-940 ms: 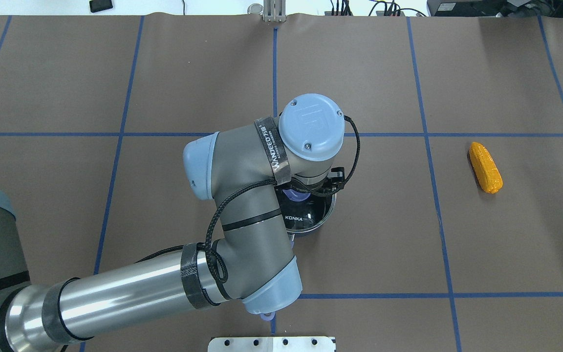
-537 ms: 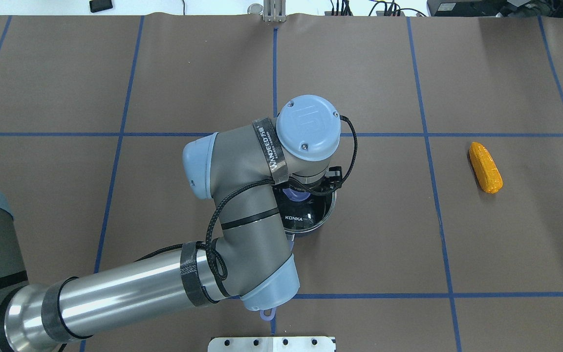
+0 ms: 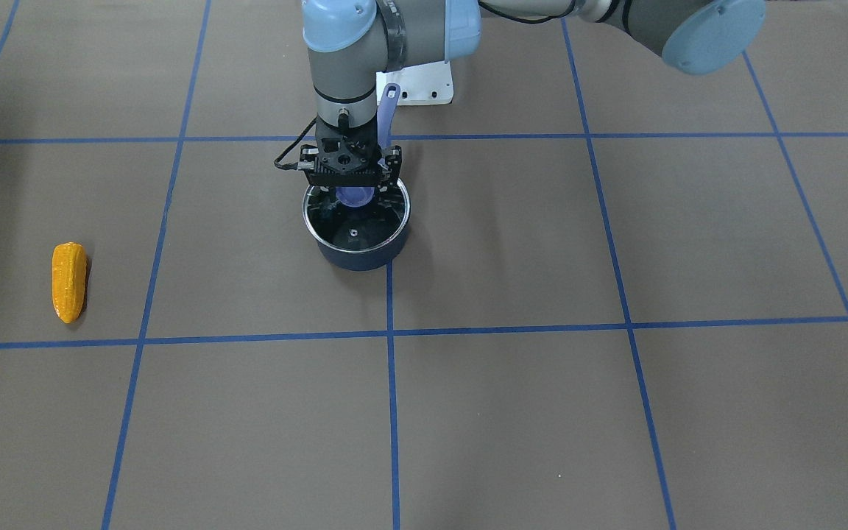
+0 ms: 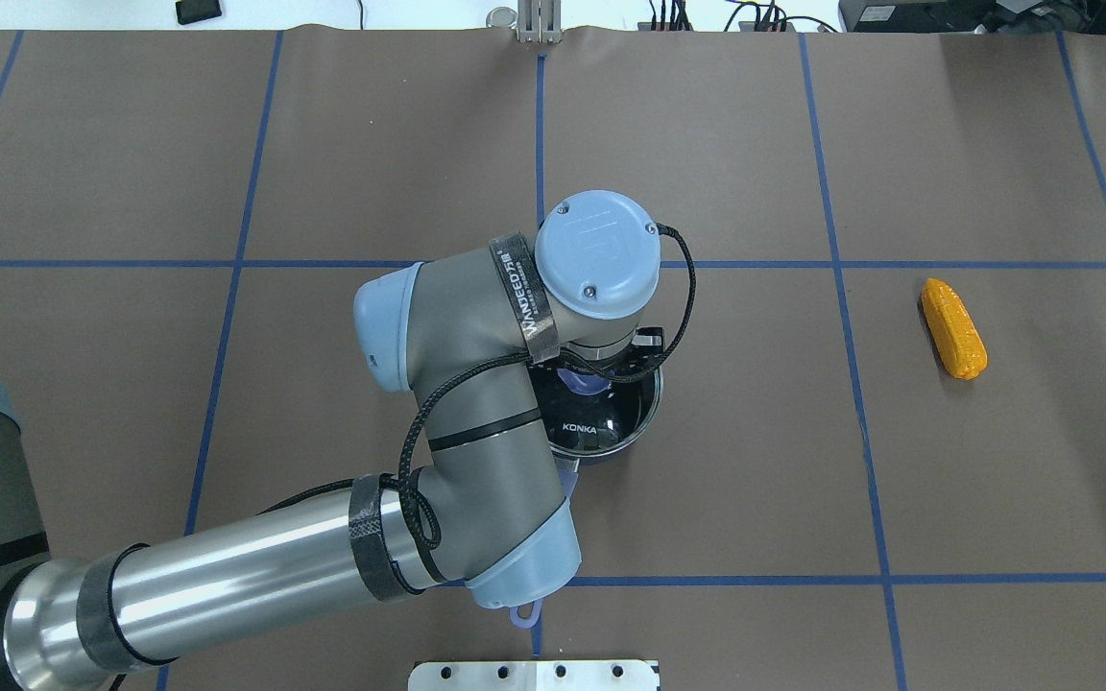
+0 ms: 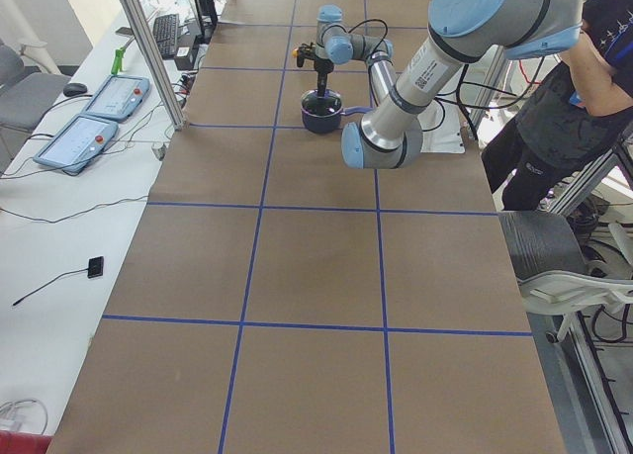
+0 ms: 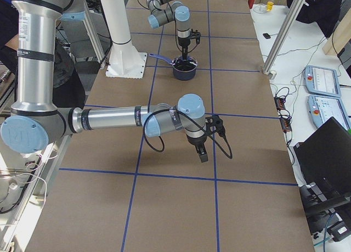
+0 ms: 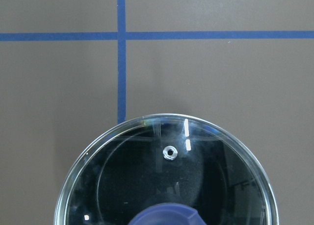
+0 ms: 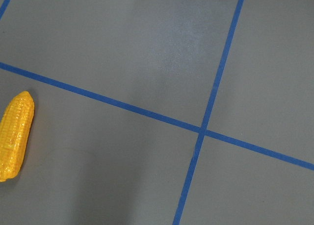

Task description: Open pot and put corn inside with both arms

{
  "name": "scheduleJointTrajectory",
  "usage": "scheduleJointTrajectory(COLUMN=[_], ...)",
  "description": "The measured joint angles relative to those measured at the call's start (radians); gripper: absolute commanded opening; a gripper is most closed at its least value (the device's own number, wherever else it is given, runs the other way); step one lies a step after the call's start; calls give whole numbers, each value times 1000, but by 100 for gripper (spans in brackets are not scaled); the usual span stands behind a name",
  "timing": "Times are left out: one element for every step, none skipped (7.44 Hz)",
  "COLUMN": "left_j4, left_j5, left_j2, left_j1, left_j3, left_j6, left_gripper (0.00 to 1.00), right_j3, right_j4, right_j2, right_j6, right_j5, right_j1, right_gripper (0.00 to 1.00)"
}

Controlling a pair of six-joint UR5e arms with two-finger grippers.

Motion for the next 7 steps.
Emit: scheduleJointTrajectory(left_j4=[1, 5, 9, 14, 19, 20, 16], left_j5=[0, -1, -4, -7, -11, -29, -62], left_j2=[3, 8, 29, 66, 122, 207, 317], left_j1=[-4, -17, -37, -60, -85, -117, -157], left_j3=[-9, -34, -77, -129, -191, -268, -357], left_j6=[2, 4, 9, 33, 85, 162, 261], left_gripper=[0, 0, 0, 0, 0, 0, 0], right_j3=[1, 1, 1, 1, 1, 1, 1], right_j4=[0, 0, 1, 0, 0, 0, 0], right_j2=[0, 0, 0, 0, 0, 0, -1], right_j6=[0, 0, 0, 0, 0, 0, 0], right_j5=[0, 0, 0, 1, 4, 10, 13], right_j1=[0, 0, 0, 0, 0, 0, 0], right_gripper=[100, 100, 100, 100, 100, 100, 100])
